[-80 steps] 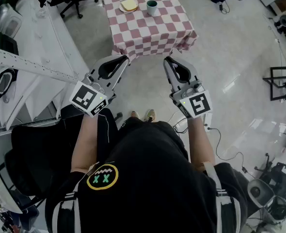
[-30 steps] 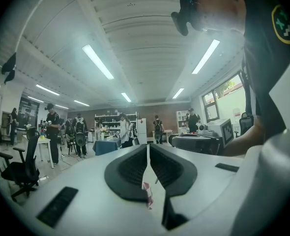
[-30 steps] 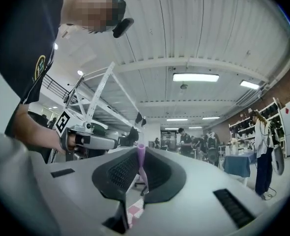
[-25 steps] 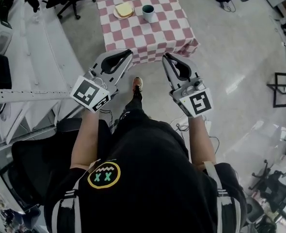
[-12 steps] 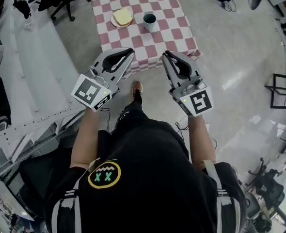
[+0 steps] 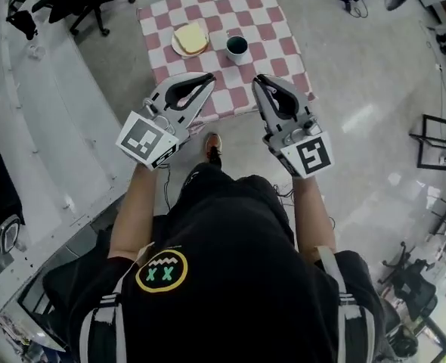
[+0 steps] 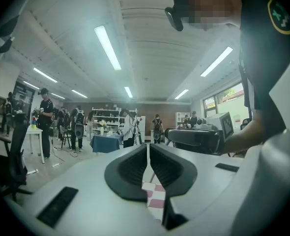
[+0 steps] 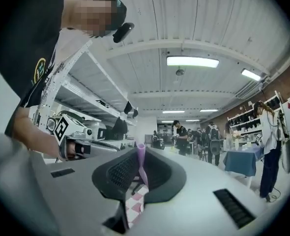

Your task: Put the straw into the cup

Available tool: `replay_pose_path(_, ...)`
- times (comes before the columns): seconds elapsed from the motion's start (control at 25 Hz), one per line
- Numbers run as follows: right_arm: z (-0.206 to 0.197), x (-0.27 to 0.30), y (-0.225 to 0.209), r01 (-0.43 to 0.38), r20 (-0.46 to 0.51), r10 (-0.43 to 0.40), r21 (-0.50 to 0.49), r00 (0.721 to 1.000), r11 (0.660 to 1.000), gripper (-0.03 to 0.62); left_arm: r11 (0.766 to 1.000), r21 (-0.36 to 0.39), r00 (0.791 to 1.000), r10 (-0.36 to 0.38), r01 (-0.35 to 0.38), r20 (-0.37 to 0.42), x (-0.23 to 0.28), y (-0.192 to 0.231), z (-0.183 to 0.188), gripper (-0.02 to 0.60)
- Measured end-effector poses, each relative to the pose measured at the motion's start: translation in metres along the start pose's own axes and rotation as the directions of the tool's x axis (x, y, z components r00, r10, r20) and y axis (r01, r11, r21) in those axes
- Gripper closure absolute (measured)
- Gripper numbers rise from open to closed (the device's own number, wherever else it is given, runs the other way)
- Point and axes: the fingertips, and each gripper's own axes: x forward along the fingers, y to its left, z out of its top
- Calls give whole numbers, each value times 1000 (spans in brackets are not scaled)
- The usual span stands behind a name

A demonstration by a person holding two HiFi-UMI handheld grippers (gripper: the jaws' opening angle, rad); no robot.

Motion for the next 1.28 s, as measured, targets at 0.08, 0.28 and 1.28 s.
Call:
replay_pose_path(0.08, -4, 11, -8, 2, -5, -2, 4, 1000, 1000, 547, 1000, -6, 1000, -7, 7, -1, 7, 11, -4, 547)
replay_pose_path(0.28, -9, 34, -29, -1, 2, 1, 19, 1000, 1000, 546, 1000, -10, 1000, -9, 9, -6, 22, 35, -12, 546)
replay_pose_path(1.28, -72, 89, -123, -75, 70, 61, 218, 996, 973, 546, 995, 52, 995, 90, -87, -51, 103, 94, -55, 547)
